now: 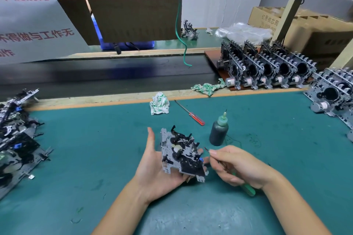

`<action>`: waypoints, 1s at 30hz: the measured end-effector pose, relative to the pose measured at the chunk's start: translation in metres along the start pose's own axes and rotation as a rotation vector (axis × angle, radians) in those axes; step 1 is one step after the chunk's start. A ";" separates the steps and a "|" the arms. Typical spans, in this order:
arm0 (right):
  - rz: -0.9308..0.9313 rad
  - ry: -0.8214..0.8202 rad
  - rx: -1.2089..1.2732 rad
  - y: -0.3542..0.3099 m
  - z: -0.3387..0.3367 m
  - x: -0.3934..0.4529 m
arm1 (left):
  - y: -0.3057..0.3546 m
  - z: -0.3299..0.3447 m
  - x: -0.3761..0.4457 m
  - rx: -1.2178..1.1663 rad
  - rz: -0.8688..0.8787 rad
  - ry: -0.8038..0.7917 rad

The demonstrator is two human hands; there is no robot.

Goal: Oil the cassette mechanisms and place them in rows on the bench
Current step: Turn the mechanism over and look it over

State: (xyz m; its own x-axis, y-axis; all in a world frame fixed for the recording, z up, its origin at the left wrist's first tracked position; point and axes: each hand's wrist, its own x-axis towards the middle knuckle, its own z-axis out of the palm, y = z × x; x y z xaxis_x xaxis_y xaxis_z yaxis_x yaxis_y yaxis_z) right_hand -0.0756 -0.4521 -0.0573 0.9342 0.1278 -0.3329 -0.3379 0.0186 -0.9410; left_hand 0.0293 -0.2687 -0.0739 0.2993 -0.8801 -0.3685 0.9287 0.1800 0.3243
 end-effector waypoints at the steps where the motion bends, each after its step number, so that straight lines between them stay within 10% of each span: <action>1: 0.013 -0.006 -0.012 0.000 0.002 0.001 | -0.001 -0.001 0.001 0.067 -0.017 0.018; 30: 0.126 0.027 -0.342 -0.003 0.016 0.003 | -0.011 -0.014 0.016 0.255 0.026 0.149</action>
State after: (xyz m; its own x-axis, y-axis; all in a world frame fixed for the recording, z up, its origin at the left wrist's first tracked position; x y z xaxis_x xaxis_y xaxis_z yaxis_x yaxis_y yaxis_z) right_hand -0.0738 -0.4358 -0.0547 0.8918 0.0812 -0.4451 -0.3976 -0.3288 -0.8566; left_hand 0.0264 -0.2788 -0.0953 0.3687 -0.7993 -0.4745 0.8407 0.0690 0.5370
